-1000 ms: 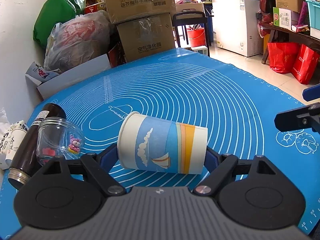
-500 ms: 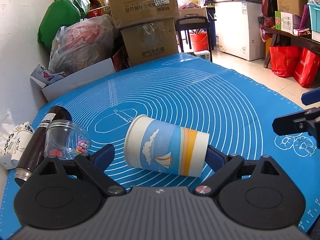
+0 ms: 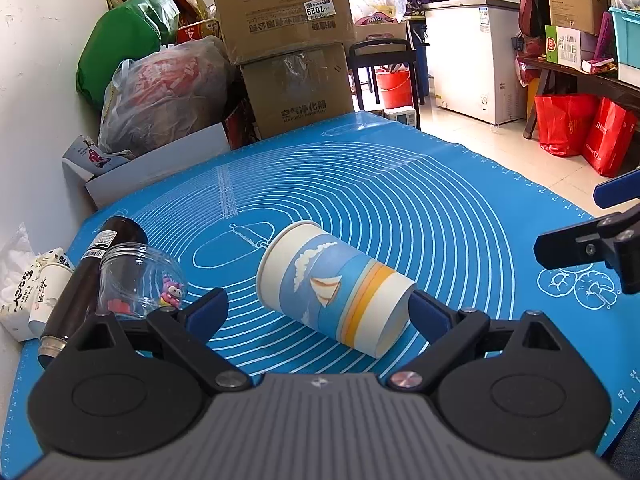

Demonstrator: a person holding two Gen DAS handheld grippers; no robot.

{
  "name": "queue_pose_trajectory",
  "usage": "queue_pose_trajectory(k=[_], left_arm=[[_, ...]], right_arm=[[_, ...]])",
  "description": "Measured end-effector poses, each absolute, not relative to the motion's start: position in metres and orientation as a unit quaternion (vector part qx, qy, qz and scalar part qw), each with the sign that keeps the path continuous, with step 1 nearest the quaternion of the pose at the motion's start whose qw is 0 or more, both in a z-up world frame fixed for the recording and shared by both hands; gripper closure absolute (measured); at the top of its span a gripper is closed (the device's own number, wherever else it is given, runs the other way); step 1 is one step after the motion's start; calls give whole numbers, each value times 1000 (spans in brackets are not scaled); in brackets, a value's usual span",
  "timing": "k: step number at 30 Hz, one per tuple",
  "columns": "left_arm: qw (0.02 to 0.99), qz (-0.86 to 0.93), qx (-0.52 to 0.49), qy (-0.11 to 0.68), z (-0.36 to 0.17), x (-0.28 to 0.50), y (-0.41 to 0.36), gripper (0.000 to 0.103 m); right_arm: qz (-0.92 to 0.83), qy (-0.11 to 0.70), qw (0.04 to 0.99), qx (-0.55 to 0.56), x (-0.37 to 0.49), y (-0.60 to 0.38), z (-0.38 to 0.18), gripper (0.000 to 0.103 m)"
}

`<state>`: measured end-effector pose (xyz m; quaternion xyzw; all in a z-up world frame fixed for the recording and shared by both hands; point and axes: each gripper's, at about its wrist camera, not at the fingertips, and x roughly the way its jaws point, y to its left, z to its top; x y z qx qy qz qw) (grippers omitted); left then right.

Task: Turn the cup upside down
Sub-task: 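Carry the cup with the left gripper across the mat and lower it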

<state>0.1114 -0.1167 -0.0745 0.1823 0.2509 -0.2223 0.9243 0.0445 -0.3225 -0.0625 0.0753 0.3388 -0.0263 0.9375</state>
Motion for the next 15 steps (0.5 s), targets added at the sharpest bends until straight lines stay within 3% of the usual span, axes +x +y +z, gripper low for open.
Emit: queue_pose_trajectory(k=[15], left_arm=[[933, -220, 159, 236, -58, 94, -98, 7]], right_arm=[[-19, 331, 941, 74, 40, -320, -58, 0]])
